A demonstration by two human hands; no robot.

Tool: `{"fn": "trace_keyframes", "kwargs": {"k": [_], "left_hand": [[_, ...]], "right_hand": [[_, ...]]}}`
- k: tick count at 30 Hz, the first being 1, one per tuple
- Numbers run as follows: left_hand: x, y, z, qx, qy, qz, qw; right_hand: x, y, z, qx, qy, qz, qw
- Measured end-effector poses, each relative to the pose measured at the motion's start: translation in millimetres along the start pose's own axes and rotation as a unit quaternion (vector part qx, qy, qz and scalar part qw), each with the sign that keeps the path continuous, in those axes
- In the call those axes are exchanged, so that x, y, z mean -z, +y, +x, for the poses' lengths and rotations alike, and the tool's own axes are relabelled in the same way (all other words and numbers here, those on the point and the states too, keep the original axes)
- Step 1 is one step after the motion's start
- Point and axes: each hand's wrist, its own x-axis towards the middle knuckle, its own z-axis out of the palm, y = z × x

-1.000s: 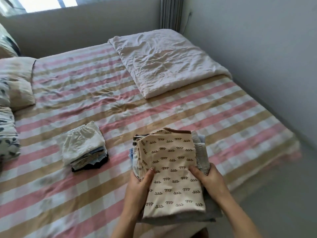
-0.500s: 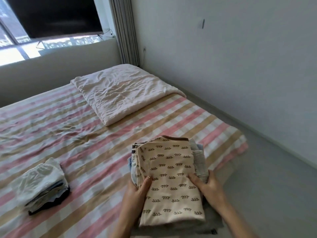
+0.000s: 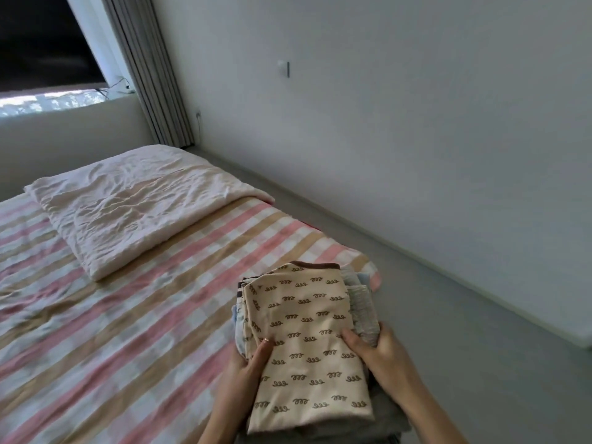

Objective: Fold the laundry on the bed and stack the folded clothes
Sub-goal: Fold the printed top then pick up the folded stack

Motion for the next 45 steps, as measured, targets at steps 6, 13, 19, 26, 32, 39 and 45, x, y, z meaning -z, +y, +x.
{"fn": "trace_keyframes", "kwargs": {"k": [6,13,19,26,32,39,45], "left_hand": [[-53,26,51,-0.01,-0.054,-0.009,0.998],[-89,40,140,-0.001,-0.032,-0.003,0.999],[-97,58,214,0.01,-0.011,0.001,1.0],[-105,62,282,0.042,0.055,-0.031,0.997],[-126,56,340,0.093,0.166,-0.044,0.981],[-162,27,417,0.124,0.253,-0.08,0.956],[-169,-22,480,0.162,0.297,-0.063,0.939]], "right_hand": [[39,8,45,-0.026,0.048,0.012,0.998],[58,1,137,-0.019,0.072,-0.003,0.997],[55,-19,223,0.003,0.059,-0.005,0.998],[42,-38,325,0.014,-0.038,-0.028,0.999],[26,-46,430,0.05,-0.148,-0.064,0.986],[-3,-32,549,0.068,-0.252,-0.096,0.961],[-52,8,619,0.063,-0.282,-0.129,0.949]]}}
